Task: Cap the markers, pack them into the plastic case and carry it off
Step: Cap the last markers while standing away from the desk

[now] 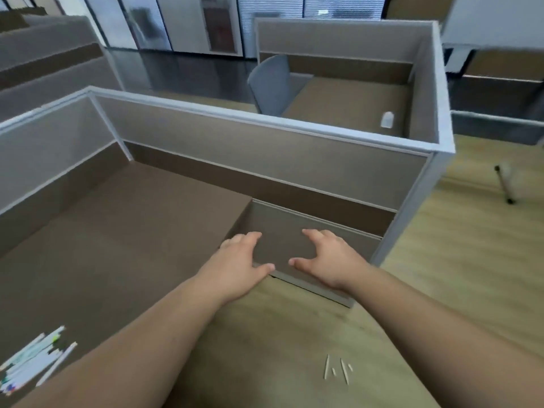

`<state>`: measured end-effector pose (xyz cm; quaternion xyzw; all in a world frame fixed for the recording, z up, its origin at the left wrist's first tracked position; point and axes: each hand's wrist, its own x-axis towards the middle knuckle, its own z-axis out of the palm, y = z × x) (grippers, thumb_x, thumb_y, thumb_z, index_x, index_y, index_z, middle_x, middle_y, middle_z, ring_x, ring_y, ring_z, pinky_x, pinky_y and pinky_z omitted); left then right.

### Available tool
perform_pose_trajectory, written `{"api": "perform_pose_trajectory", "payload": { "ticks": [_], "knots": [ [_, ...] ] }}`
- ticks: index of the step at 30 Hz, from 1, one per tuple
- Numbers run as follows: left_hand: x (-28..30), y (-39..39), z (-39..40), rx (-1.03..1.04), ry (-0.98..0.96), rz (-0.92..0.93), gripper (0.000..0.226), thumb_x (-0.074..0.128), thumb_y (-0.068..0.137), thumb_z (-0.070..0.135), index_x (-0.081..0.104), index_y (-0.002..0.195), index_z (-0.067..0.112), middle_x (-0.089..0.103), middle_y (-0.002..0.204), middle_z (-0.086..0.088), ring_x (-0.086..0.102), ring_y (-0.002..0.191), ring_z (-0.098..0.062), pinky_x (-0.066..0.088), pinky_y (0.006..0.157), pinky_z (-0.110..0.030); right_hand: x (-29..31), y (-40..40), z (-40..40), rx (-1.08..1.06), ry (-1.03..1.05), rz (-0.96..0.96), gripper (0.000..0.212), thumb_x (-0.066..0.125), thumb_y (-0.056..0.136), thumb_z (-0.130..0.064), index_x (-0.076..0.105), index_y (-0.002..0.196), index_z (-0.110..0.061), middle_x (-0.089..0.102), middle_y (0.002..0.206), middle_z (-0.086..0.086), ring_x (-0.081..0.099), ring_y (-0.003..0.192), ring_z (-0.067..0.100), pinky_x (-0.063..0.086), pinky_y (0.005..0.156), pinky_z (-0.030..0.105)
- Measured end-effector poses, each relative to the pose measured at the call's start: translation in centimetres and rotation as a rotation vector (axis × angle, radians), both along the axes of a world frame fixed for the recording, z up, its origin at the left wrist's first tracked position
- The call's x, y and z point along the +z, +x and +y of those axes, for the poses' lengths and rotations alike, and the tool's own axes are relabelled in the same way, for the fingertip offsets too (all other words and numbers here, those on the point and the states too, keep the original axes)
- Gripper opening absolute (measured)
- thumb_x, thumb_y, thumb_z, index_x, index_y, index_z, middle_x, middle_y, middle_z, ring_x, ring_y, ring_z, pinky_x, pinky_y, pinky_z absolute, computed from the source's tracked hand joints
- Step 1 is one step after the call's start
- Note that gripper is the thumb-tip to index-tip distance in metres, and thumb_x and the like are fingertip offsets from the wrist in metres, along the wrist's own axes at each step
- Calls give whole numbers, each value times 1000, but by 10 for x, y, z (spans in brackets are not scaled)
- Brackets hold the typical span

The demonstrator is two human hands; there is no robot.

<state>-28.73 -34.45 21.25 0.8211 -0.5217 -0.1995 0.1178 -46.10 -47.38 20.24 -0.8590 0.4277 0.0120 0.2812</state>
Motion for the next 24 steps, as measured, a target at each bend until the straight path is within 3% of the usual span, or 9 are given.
{"api": "perform_pose_trajectory", "payload": {
  "ticks": [1,11,24],
  "knots": [
    [-9,-32,-28,-59,16,15,80,59,86,59,28,153,29,41,152,0,35,141,-21,36,113,-38,-8,-40,-16,-74,5,20,88,58,77,-70,30,150,-31,38,151,2,36,139,27,34,110,38],
    [-59,-134,-101,-346,116,23,80,60,86,60,31,153,26,45,150,-4,39,140,-25,36,114,-37,-51,-168,-26,-366,82,41,86,60,78,-66,32,150,-29,38,152,5,37,139,25,35,110,36],
    [-131,-138,-81,-603,196,38,76,61,87,56,35,151,23,45,150,-8,40,139,-28,35,111,-36,-113,-185,50,-641,137,65,82,61,78,-65,35,147,-30,40,150,1,38,137,22,39,107,38]
  ]
}}
